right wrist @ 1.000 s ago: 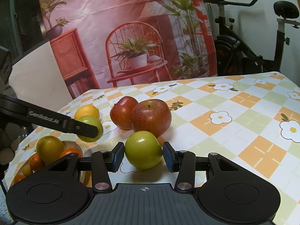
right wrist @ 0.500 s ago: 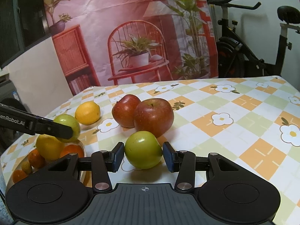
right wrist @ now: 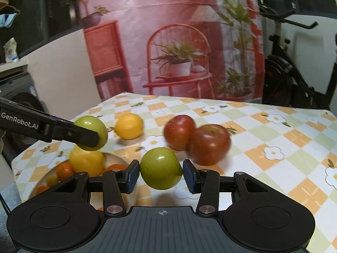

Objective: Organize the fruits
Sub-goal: 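Carry both held green apples over the cream plate, then lower both green apples into the cream plate and open both grippers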

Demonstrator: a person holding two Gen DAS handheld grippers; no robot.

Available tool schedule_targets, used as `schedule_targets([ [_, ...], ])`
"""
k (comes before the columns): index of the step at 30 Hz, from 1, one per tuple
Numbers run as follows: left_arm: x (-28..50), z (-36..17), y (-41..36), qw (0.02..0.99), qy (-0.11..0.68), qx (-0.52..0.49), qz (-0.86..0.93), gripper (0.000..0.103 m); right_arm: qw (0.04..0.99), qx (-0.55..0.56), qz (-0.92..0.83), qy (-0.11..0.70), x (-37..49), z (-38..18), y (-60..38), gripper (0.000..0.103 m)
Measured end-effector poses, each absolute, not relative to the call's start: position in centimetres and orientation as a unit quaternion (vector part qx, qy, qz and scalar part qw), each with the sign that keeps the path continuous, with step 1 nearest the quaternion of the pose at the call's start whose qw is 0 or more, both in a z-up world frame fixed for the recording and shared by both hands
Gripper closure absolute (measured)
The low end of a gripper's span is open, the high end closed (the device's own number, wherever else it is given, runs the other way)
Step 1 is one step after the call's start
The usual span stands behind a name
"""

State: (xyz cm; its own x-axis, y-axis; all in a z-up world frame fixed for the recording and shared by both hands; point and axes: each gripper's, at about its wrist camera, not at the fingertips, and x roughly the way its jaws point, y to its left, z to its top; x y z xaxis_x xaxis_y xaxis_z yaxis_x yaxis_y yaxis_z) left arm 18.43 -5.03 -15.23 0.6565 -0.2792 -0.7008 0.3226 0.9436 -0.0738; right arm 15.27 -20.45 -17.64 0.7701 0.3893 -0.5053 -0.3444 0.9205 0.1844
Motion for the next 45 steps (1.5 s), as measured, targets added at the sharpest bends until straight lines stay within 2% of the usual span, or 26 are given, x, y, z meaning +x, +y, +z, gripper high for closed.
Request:
schedule_targets([
  [20,13.8,-14.0,0.3,0.925,0.355,0.001,-0.138,0.053,0.926,-0.025,0.250,0.280,13.0,-14.8,-14.8,0.062],
  [45,13.0,-15.9,1.7,0.911,0.390,-0.013,-0.135,0.053,0.914,-0.040,0.269,0.300,12.3,-15.6,-13.3,0.062],
])
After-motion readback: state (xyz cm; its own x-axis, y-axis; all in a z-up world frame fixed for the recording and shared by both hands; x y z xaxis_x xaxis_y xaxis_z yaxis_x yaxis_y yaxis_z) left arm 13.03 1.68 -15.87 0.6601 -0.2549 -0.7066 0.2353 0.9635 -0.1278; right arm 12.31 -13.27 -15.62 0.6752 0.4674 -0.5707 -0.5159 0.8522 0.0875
